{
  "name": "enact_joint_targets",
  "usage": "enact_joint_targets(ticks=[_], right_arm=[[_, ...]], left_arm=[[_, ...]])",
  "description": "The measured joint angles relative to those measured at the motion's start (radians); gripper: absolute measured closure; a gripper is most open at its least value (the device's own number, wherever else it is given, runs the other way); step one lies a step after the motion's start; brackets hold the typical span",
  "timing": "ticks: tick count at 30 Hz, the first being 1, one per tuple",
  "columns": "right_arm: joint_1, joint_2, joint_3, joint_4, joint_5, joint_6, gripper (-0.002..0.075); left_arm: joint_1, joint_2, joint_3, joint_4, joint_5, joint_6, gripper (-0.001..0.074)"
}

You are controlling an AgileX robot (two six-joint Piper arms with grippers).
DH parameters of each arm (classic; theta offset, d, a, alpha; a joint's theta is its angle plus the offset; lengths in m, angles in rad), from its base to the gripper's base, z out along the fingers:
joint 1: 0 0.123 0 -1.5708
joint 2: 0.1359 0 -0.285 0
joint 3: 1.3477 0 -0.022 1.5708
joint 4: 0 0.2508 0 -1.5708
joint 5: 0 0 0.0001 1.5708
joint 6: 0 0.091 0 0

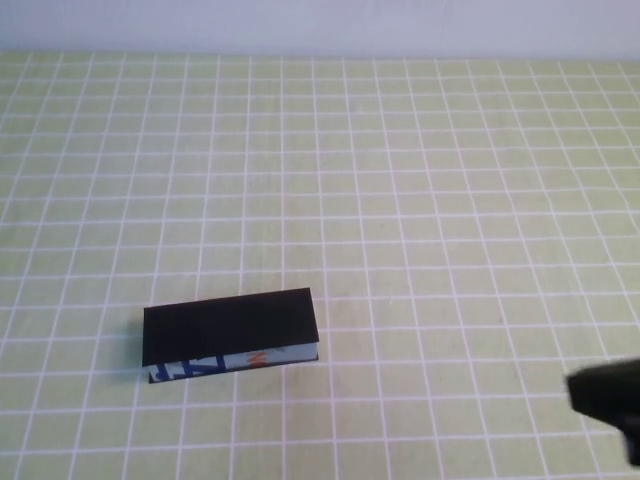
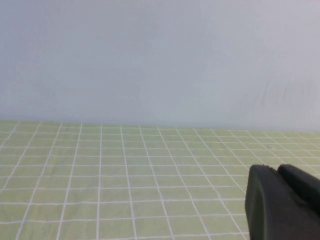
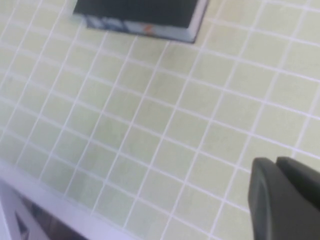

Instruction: Return glasses to glasses case

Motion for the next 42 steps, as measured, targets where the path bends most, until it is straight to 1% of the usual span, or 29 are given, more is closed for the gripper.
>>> enact_joint_targets(ticks=[5, 8, 12, 16, 20, 27, 31, 35, 36, 38, 42], right_arm=[[0.0, -0.323, 0.207, -0.071, -0.12, 0.122, 0.0737], [0.0, -0.499, 0.297, -0.119, -0.18, 0.178, 0.0737], [0.0, -0.643, 0.376, -0.18, -0.193, 0.228, 0.0737], [0.0, -0.667, 0.423, -0.2, -0.227, 0.24, 0.0737], [0.0, -0.668, 0.479, -0.207, -0.341, 0.244, 0.0737], [0.0, -0.668, 0.541, -0.209, -0.363, 0.246, 0.0737], [0.0, -0.668, 0.568, -0.268, -0.386, 0.246, 0.0737], [-0.002, -0.67, 0.606, -0.328, -0.479, 0.246, 0.0737], [-0.013, -0.671, 0.622, -0.347, -0.518, 0.246, 0.0737], [-0.068, -0.672, 0.657, -0.362, -0.593, 0.247, 0.0737], [-0.273, -0.677, 0.743, -0.366, -0.744, 0.247, 0.0737]], left_arm=[[0.0, -0.002, 0.0, 0.0, 0.011, 0.0, 0.0737], [0.0, -0.002, 0.0, 0.0, 0.014, 0.0, 0.0737], [0.0, -0.002, 0.0, 0.0, 0.014, 0.0, 0.0737], [0.0, -0.002, 0.0, 0.0, 0.014, 0.0, 0.0737], [0.0, -0.002, 0.0, 0.0, 0.014, 0.0, 0.0737], [0.0, -0.002, 0.0, 0.0, 0.014, 0.0, 0.0737], [0.0, -0.002, 0.0, 0.0, 0.014, 0.0, 0.0737], [0.0, -0.002, 0.0, 0.0, 0.014, 0.0, 0.0737], [0.0, -0.002, 0.0, 0.0, 0.015, 0.0, 0.0737], [0.0, -0.002, 0.0, 0.0, 0.015, 0.0, 0.0737], [0.0, -0.002, 0.0, 0.0, 0.015, 0.0, 0.0737]])
